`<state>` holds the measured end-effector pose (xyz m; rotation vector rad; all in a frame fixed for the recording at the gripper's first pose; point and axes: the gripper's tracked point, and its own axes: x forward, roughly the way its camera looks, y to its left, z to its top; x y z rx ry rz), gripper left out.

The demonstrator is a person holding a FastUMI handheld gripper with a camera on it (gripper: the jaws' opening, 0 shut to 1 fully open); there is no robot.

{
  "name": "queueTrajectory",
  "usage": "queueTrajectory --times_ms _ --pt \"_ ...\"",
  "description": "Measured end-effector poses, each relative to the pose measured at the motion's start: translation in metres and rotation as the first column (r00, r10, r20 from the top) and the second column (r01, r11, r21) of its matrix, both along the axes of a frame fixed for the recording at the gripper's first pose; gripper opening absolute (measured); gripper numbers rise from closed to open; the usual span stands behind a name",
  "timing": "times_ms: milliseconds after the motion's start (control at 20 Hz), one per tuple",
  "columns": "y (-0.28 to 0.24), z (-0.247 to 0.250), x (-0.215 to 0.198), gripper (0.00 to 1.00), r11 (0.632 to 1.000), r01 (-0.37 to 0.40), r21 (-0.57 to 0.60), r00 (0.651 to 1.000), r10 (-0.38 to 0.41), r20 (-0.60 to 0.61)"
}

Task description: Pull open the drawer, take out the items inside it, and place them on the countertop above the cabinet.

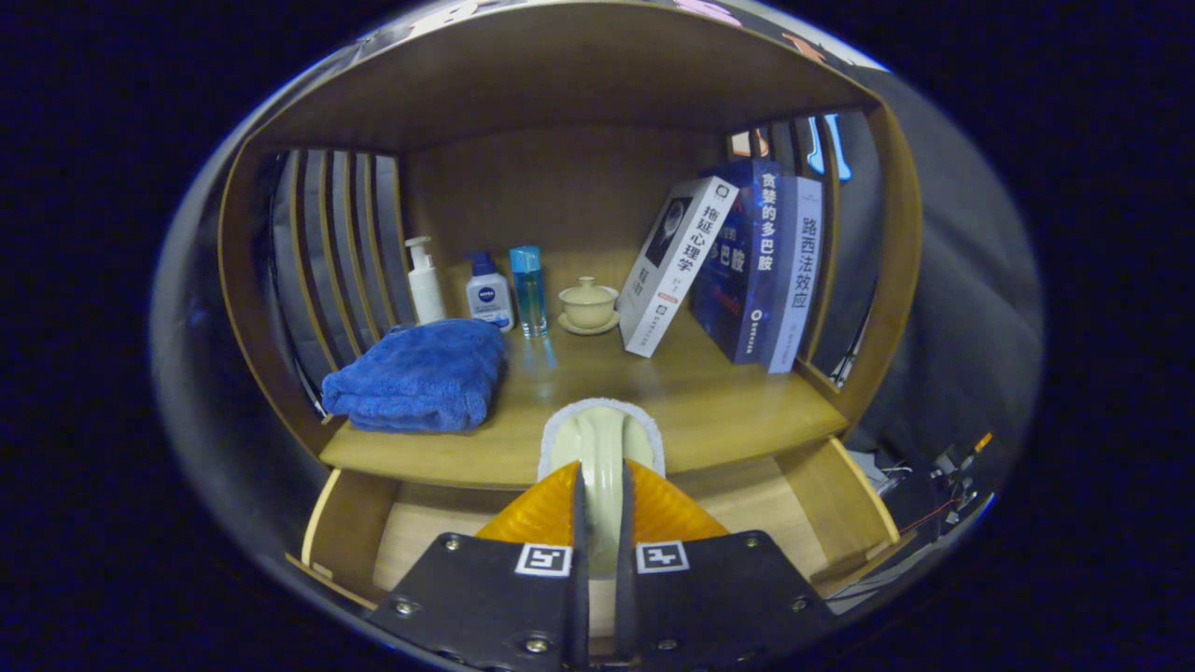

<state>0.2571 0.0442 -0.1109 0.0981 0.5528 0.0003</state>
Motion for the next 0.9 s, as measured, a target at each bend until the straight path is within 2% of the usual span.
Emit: queueTrajectory --times_ms 250,400,600,900 --pt "0.002 -0.019 0.028 0.11 1.000 -0.023 0.000 0.998 0.023 -0.056" --pt "-0.002 -0.014 0.043 0.11 0.999 -0.007 0.034 1.000 0.008 -0.029" --pt "0.001 -0.015 0.058 0.11 0.995 -0.023 0.097 0.999 0.026 -0.026" --pt "0.003 -0.016 0.078 0.11 0.991 -0.022 0.133 1.000 0.023 -0.002"
